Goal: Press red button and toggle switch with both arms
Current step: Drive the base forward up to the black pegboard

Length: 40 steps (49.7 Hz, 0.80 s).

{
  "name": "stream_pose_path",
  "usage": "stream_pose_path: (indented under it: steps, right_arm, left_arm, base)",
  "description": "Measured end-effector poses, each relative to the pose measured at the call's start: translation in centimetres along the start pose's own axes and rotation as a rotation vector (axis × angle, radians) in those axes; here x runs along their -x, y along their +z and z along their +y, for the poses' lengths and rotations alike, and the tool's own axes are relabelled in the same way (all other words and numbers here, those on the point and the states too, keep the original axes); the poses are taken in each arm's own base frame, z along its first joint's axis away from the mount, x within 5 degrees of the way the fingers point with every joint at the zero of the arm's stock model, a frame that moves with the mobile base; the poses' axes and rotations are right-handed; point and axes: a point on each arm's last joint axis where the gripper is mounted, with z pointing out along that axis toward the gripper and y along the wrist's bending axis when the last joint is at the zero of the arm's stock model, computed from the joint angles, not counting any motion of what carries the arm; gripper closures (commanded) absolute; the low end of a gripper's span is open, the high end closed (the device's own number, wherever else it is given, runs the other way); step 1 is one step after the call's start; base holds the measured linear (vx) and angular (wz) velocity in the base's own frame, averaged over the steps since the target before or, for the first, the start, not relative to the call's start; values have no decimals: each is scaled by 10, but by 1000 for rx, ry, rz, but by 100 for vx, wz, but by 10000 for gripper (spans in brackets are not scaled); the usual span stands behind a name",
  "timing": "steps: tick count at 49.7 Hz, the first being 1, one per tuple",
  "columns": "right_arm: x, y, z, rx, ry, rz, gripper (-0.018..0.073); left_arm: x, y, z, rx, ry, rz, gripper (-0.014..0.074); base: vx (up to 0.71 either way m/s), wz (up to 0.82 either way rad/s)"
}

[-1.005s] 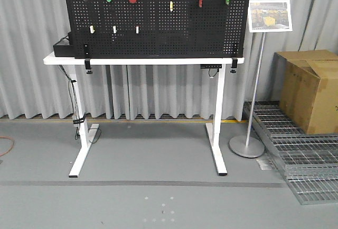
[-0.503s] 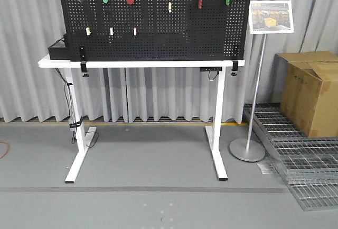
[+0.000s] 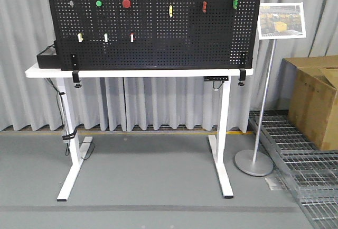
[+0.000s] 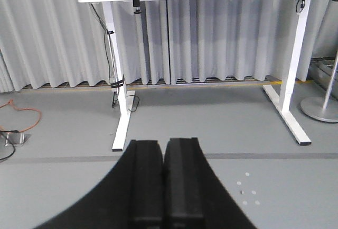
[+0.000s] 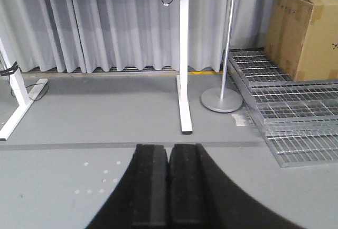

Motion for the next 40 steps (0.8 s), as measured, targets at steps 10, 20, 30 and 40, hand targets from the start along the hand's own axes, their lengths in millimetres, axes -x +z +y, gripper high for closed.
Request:
stream_pose_path:
  steps: [10,20,30,40]
  right_arm:
    - [0,0,0,0,0,0,562]
    - [0,0,0,0,0,0,562]
    - [0,0,0,0,0,0,562]
    - [0,0,0,0,0,0,562]
  left_arm:
    - [0,0,0,0,0,0,595]
    - [0,0,0,0,0,0,595]
    - [0,0,0,0,0,0,595]
    - [0,0,0,0,0,0,595]
  base:
    - [38,2]
    - [41,5]
    - [44,3]
    - [47,1]
